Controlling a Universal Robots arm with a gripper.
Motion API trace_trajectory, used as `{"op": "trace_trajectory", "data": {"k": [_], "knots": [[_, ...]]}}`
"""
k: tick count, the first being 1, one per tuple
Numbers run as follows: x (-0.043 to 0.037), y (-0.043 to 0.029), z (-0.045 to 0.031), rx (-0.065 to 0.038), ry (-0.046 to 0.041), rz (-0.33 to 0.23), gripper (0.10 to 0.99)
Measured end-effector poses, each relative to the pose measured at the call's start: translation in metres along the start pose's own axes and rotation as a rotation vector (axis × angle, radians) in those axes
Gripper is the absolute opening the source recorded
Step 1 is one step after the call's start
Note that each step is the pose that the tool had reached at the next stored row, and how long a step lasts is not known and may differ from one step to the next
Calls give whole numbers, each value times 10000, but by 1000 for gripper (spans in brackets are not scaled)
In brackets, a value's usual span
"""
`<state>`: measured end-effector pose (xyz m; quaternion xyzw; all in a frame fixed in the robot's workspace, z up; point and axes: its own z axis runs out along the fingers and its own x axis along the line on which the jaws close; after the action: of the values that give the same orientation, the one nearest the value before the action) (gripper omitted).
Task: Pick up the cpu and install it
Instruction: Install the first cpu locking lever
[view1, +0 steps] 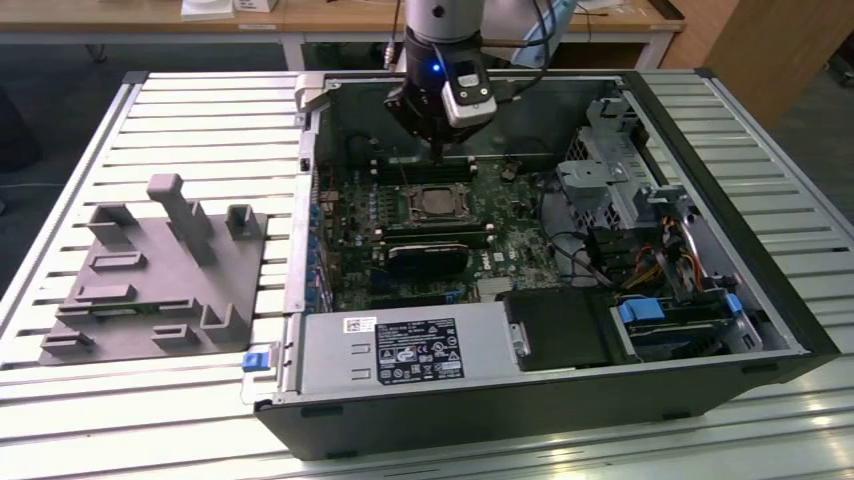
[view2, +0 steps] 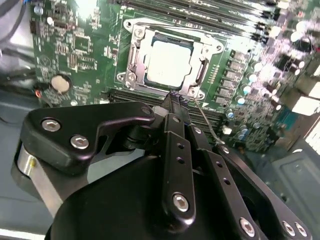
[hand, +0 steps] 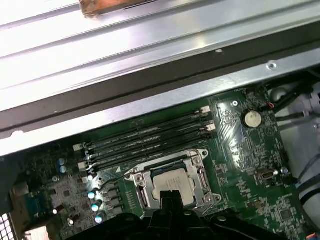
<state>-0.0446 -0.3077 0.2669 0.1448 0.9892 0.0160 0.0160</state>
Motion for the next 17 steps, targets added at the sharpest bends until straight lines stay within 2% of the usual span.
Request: {"op": "trace_trajectory", "data": {"k": [6,13,17], "knots": [[11,-4,10,-26,34,-949,106],[236,-71,6,-26,36,-994,106],[273,-82,11,-36,49,-1333,106]]}}
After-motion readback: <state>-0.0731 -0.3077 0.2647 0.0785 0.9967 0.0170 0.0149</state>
